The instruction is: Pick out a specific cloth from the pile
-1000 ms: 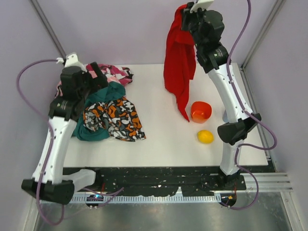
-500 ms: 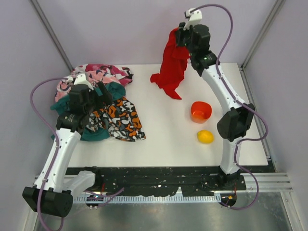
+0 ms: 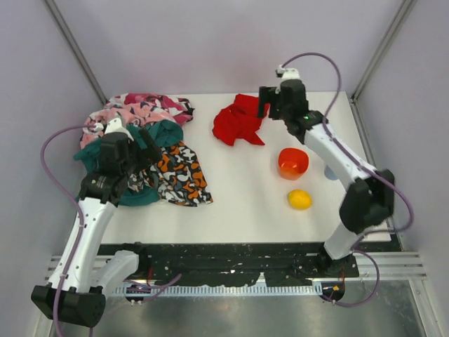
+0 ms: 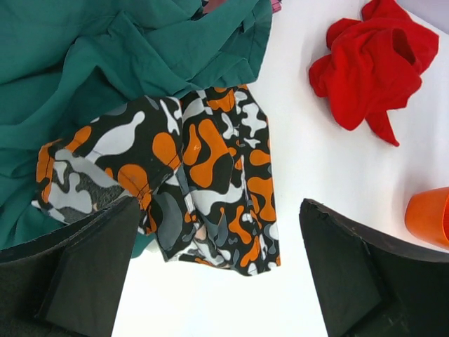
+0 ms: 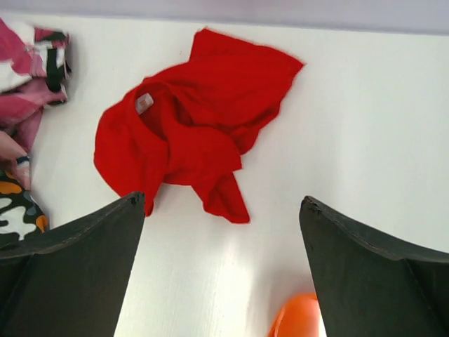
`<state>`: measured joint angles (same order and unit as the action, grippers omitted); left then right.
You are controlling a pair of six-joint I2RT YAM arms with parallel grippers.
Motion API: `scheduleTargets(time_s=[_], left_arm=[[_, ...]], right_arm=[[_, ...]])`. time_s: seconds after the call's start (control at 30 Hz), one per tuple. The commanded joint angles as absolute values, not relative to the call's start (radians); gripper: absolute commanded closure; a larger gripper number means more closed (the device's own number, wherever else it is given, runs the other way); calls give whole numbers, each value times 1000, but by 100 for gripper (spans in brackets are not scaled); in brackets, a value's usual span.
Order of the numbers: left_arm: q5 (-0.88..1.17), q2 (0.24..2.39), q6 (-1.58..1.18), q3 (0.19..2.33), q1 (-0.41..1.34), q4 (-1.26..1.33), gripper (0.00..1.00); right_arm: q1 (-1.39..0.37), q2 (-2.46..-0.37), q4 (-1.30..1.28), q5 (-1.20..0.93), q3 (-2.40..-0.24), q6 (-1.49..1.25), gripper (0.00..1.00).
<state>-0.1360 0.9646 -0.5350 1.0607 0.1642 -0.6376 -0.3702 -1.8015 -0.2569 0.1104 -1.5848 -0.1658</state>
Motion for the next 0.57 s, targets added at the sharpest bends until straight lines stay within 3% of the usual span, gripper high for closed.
scheduleTargets(time_s=[0.0,0.23,0.53], left_arm=[[-158,874,-552,1025,164,-641,0],[-149,807,-563,983,164,-658,0],[-169,784,-577,937,164,-644,0]], right_arm=[[-365,-1375,-164,426,-1359,-204,5],[-367,-946,-204,584,-828,-302,5],[-367,-732,-213,584,-666,-281,5]])
